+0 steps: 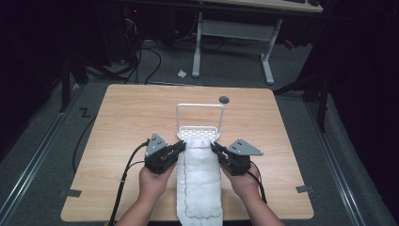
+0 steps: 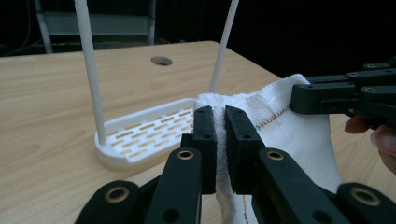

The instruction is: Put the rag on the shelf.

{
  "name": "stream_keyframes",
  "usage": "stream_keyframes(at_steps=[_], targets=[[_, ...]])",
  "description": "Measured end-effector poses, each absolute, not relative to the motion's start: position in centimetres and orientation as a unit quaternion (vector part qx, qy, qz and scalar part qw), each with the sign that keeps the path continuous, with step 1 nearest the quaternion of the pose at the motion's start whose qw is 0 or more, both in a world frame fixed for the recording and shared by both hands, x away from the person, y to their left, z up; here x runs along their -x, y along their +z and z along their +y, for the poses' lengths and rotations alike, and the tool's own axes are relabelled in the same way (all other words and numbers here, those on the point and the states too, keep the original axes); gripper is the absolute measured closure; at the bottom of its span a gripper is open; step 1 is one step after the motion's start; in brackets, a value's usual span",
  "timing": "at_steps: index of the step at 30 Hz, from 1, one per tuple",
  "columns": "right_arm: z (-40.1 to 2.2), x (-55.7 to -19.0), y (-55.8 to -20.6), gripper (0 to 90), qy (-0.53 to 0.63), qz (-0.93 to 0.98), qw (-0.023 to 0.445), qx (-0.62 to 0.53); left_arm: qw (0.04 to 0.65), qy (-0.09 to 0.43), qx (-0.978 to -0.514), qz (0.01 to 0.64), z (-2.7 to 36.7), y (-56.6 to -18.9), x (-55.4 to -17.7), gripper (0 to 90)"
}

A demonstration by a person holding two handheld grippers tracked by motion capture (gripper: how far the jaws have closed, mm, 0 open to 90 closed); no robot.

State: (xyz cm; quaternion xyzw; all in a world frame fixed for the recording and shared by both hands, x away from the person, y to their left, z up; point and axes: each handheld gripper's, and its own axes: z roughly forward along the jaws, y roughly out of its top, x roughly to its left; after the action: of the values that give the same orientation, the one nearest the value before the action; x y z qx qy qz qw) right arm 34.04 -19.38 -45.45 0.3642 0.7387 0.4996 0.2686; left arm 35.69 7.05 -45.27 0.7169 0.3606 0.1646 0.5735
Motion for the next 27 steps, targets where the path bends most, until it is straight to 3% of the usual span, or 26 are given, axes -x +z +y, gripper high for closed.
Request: stream_keyframes(at_steps=[27], targets=[[-19.3,-34.1,-35.4,85.8,0.570,0.679,0.327,-0.329,0.620,0.212,-0.689,0.311,7.0,-35.4,-36.7,83.3]])
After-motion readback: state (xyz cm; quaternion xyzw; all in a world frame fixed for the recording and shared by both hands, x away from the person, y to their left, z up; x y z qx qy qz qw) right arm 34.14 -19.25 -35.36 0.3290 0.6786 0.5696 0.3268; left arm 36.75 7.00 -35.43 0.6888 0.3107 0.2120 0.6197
